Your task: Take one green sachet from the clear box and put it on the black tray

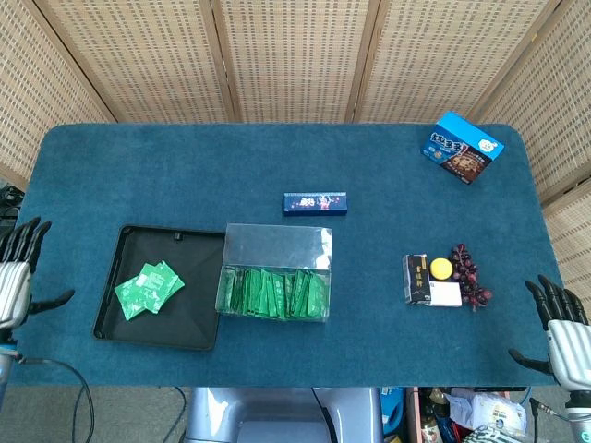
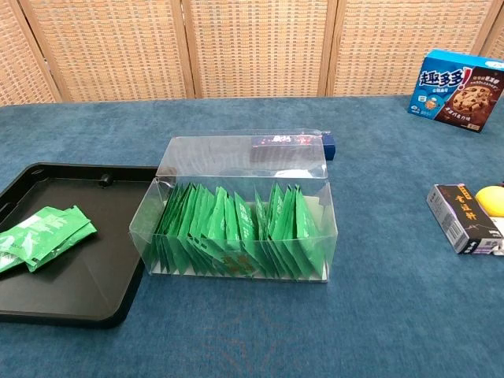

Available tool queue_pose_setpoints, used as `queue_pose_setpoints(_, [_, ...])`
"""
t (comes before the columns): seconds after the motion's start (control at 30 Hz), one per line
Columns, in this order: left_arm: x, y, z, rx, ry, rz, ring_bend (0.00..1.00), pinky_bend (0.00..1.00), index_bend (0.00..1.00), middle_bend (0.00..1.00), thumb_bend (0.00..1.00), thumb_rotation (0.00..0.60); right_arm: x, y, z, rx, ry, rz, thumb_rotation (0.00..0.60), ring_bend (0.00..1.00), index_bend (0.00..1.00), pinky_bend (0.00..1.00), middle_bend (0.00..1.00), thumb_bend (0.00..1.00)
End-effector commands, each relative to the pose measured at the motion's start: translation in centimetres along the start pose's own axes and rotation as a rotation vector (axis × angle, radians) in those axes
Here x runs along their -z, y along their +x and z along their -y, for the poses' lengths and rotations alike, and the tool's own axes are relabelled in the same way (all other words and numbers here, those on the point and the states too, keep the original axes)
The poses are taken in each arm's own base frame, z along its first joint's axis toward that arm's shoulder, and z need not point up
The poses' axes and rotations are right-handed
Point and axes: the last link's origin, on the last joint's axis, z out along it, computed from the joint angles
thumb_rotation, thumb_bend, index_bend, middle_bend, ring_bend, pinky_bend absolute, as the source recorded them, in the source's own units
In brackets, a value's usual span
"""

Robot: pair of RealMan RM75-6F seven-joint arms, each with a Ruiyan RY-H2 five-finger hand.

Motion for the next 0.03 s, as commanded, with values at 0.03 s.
queue_pose_setpoints(0.03, [1.7, -0.46, 0.01, -0.021, 0.013, 0.022, 0.0, 0.0, 0.0, 0.0, 0.1, 0.6, 0.15, -0.03, 0.07, 0.004, 0.006, -0.008, 0.6, 0.0, 0.0, 0.0, 0.0, 0.0])
